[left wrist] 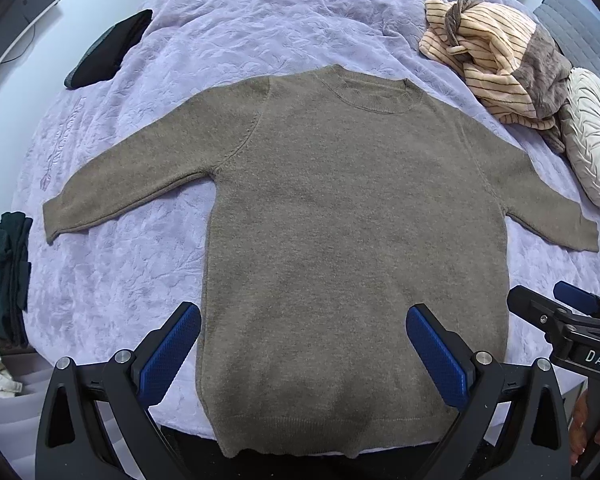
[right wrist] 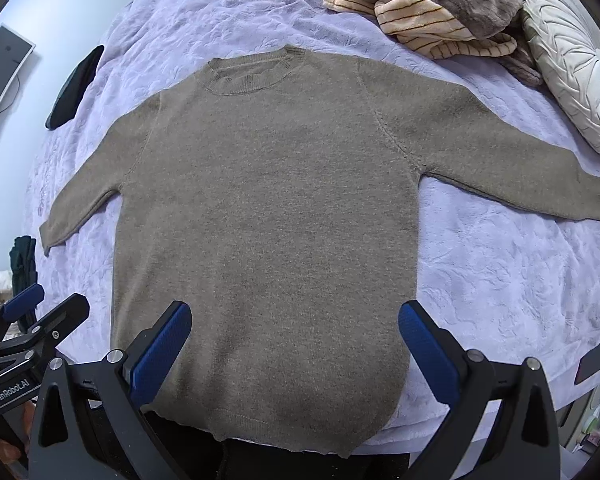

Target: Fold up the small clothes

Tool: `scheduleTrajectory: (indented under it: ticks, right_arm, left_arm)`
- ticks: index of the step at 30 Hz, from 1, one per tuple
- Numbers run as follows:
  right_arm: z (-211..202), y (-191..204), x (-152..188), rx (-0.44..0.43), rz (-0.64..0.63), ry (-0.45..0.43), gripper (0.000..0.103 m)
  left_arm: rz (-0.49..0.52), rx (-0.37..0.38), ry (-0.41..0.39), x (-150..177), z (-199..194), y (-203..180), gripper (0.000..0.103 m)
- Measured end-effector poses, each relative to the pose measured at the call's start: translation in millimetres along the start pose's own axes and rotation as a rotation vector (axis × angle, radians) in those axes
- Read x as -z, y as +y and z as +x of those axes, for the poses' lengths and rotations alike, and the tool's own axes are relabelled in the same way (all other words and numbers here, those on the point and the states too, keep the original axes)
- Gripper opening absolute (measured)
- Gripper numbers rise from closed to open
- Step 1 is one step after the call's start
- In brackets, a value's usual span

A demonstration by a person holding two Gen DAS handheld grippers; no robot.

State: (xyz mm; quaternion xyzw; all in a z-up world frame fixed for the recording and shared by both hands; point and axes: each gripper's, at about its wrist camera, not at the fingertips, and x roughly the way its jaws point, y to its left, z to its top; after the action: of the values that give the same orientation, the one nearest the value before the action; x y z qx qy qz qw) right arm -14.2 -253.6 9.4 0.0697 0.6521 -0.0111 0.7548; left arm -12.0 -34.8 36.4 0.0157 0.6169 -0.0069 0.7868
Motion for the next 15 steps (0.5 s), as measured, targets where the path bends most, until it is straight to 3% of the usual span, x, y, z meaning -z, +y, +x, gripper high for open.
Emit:
scheduleTrajectory:
  ticks: [15]
  right_arm:
    - [7, -16, -4, 0.007, 0.025, 0.015, 0.103]
  left_arm:
    - [0.006, -0.021, 0.009, -4, -2, -12, 0.103]
